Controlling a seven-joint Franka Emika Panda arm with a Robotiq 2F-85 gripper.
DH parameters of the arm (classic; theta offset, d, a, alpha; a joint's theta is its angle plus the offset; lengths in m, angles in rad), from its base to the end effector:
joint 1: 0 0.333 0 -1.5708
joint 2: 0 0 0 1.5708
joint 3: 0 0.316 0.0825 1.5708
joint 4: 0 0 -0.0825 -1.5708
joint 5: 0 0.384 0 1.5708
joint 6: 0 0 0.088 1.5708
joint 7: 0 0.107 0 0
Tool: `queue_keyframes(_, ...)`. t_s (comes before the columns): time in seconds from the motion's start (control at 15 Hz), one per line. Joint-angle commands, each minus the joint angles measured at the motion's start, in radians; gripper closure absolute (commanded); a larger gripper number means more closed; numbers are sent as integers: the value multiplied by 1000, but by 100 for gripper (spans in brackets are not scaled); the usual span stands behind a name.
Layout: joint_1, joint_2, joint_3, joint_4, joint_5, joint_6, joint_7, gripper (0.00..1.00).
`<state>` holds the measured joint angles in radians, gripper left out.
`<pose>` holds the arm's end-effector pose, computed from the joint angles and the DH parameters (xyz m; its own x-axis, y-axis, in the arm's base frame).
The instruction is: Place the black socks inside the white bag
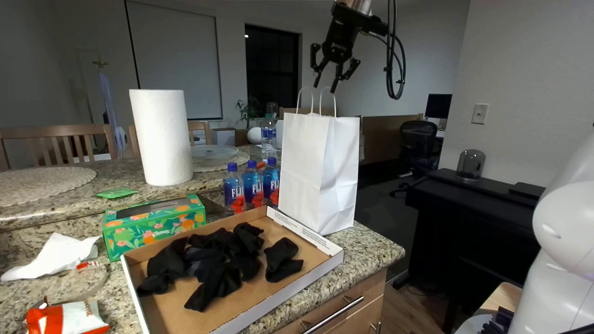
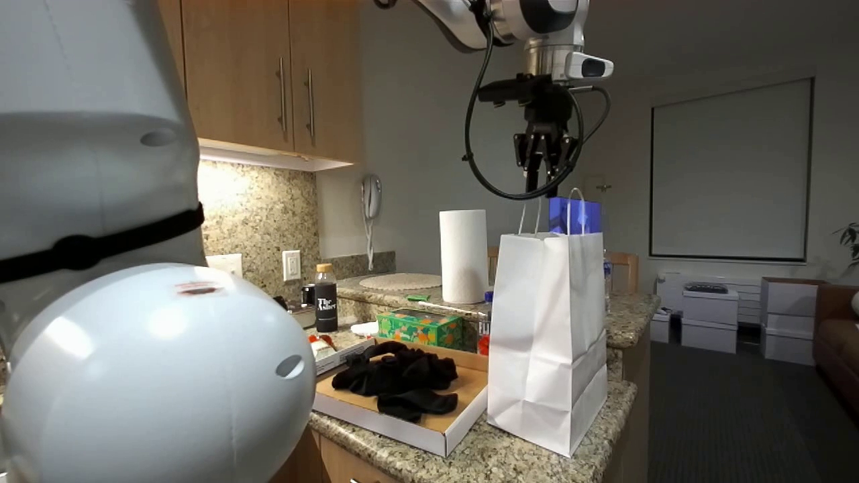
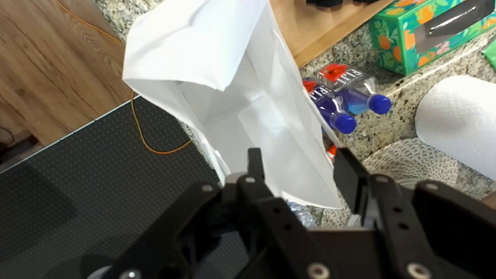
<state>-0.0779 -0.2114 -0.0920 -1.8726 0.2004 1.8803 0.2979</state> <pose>0.5081 -0.0766 0.6227 0.8562 -0.4983 0.1363 -0.4522 -0.8504 -0.2689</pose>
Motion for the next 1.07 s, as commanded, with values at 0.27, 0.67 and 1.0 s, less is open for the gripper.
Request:
queue_keyframes(0.27, -7, -88, 14, -12, -3, 6, 10, 0)
queue_keyframes(0.67, 47, -132, 68, -30, 18, -18, -50, 0)
queue_keyframes(1.0, 148, -89, 156, -62, 26, -40, -125, 0)
